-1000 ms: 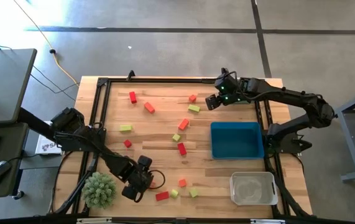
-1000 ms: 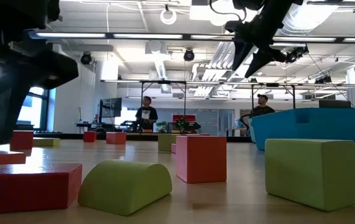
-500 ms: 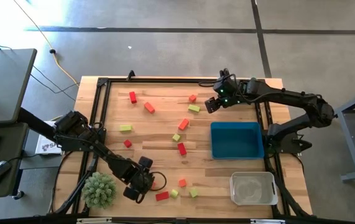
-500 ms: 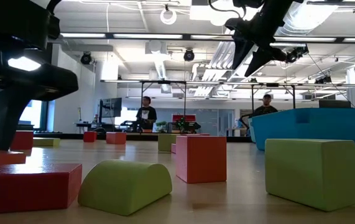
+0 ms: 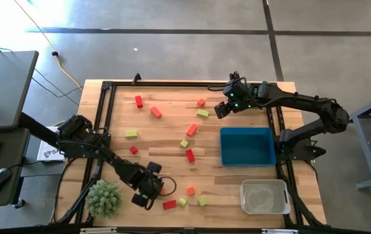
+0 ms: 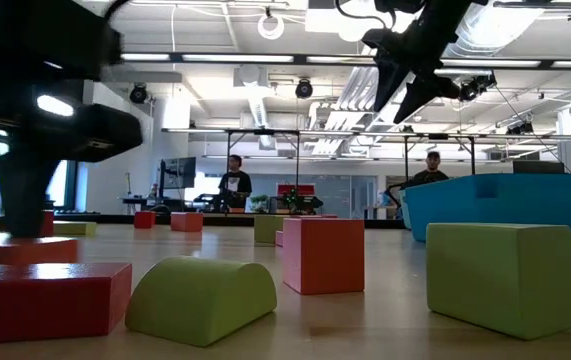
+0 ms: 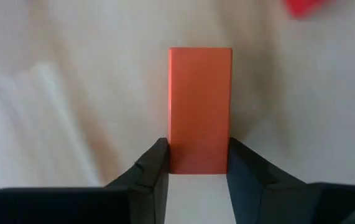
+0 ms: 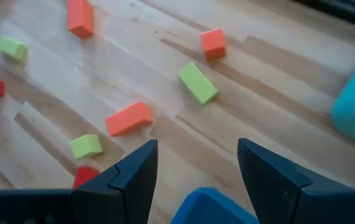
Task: Sort & place blocks by color
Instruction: Put the orange wooden block into the blue bin
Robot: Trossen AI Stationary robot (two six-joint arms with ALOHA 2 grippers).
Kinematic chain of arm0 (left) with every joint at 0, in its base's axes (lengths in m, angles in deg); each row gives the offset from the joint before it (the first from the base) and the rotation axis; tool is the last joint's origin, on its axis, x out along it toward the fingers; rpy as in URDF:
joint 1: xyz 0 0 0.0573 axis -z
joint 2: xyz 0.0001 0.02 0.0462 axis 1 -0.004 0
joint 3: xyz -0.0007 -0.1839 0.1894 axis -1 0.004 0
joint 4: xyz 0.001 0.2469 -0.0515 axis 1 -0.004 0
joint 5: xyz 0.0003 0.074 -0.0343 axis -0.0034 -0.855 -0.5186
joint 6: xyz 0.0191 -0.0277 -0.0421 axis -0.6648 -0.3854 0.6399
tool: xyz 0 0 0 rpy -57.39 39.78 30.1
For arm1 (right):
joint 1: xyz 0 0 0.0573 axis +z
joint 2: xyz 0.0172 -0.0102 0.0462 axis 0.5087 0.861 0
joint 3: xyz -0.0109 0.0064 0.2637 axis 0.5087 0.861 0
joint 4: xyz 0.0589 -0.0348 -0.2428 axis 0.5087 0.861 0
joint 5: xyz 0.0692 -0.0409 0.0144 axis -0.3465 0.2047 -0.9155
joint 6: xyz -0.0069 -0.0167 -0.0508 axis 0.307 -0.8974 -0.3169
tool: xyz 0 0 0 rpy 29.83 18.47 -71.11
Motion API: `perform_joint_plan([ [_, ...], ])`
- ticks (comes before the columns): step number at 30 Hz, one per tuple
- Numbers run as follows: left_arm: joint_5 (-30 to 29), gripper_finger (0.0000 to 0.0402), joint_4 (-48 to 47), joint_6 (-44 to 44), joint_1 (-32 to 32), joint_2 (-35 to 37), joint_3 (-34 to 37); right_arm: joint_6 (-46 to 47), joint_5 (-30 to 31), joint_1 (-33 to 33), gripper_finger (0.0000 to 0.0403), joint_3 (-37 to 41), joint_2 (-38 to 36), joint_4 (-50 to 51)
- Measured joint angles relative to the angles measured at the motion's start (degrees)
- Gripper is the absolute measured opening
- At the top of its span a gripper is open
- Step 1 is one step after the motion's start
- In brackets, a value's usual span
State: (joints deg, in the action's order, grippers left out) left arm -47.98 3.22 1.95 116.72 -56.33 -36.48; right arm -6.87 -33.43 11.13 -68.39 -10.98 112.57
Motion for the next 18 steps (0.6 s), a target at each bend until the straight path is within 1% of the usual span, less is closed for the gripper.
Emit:
perform_joint_plan([
  [2, -1.0, 0.0097, -0.9, -1.1, -1.6, 1.0, 0.0, 0.0, -1.5, 0.0, 0.0209, 0.0, 0.0, 0.0],
  [9, -1.6, 0.0097, -1.5, -6.2, -8.9, 3.1, -0.9, -0.2, -5.5, -0.1, 0.0209, 0.0, 0.0, -0.8],
  [15, -2.2, 0.0097, -2.0, -10.3, -16.5, 5.5, -2.3, -1.1, -10.9, -0.1, 0.0209, 0.0, 0.0, -2.7],
  [17, -2.4, 0.0097, 0.0, -11.6, -19.1, 6.1, -2.9, -1.8, -12.7, -0.1, 0.0209, 0.0, 0.0, -2.8],
  [18, -2.9, 0.0097, -0.9, -12.2, -20.4, 6.8, -2.9, -2.4, -13.6, -0.2, 0.0209, 0.0, 0.0, -3.4],
])
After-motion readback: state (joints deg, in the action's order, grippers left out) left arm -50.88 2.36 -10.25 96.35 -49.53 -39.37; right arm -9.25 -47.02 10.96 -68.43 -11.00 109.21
